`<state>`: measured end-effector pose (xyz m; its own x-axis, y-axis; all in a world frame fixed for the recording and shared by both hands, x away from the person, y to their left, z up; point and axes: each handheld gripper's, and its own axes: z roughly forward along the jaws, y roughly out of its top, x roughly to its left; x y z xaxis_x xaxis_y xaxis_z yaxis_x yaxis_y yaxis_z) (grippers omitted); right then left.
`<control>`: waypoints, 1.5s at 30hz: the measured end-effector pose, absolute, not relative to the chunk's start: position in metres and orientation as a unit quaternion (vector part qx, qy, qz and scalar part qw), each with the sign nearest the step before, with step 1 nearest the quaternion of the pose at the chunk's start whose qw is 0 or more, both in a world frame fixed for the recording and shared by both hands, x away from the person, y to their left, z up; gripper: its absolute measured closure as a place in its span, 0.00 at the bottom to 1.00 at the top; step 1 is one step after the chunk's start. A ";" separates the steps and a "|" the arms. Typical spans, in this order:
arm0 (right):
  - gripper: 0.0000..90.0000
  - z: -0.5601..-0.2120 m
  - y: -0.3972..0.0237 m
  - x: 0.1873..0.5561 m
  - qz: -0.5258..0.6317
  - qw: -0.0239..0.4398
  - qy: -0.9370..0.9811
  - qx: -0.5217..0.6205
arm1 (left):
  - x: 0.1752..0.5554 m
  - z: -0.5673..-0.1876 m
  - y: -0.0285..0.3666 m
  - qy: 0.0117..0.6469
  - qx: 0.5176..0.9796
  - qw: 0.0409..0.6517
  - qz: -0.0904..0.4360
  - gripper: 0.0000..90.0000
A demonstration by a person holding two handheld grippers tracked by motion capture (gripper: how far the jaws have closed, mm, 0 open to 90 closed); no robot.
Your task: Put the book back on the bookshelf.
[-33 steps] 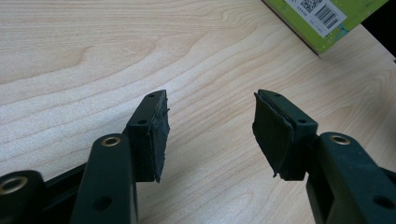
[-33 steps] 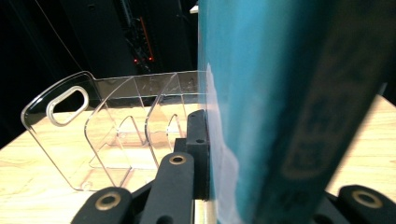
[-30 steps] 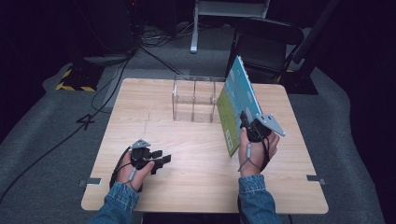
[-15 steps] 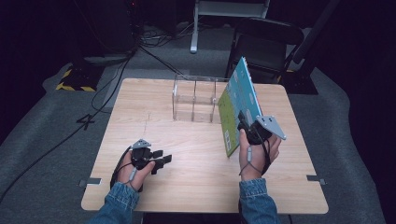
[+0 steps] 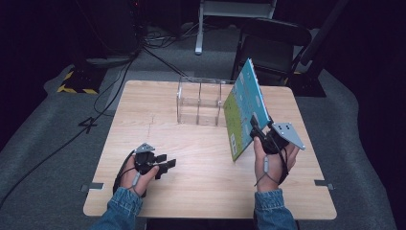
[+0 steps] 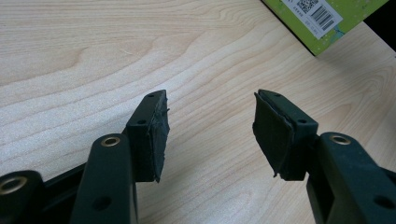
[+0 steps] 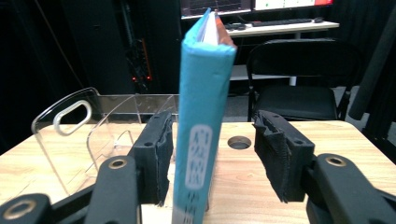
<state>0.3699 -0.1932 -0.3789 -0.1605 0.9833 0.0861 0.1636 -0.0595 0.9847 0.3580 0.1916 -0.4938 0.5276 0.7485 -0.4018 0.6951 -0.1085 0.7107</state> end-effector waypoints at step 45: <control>0.41 -0.428 -0.338 0.321 0.448 0.252 0.724 0.461 | 0.326 -0.501 0.243 0.509 0.763 0.373 0.142 0.43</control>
